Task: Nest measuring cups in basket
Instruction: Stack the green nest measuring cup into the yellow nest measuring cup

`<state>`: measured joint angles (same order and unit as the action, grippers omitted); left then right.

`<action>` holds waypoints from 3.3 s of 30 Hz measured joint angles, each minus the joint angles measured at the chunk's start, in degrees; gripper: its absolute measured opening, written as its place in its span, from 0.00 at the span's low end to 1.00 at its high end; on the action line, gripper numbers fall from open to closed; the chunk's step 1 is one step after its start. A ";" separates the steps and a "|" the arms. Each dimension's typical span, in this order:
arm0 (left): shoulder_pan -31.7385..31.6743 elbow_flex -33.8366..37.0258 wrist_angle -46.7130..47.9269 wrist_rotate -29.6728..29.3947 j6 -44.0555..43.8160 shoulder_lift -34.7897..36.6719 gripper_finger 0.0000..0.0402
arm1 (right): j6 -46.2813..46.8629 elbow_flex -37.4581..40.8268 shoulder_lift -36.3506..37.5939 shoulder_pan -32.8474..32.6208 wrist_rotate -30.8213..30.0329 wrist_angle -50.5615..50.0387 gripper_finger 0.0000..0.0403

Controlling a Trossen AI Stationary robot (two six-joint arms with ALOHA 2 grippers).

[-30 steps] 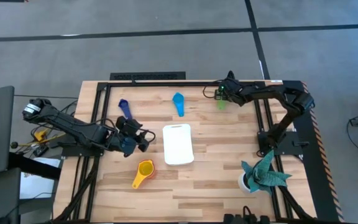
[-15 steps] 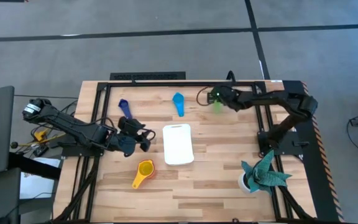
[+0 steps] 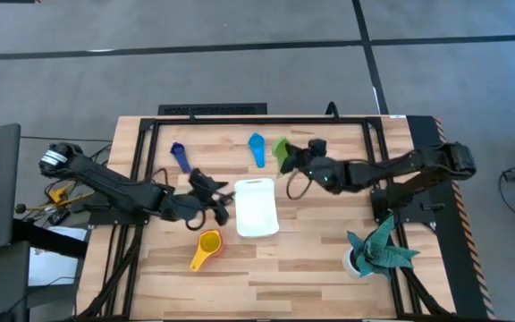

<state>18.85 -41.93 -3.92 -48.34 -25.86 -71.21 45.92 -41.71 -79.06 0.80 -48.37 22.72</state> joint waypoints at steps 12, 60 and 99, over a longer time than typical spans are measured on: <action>-0.61 0.04 -39.09 2.45 29.67 -15.47 0.42 | -0.75 -2.76 -9.21 -12.46 -9.46 20.35 0.07; 2.96 -0.81 0.32 15.64 -3.48 4.83 0.00 | -32.76 -9.29 -3.43 -14.97 24.15 -4.53 0.37; 25.78 -0.79 23.76 24.50 -58.70 6.53 0.00 | -24.78 12.62 2.66 -8.51 19.71 6.94 0.21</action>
<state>44.63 -42.72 19.85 -23.84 -84.56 -64.69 21.14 -29.09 -76.40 -7.72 -28.67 29.66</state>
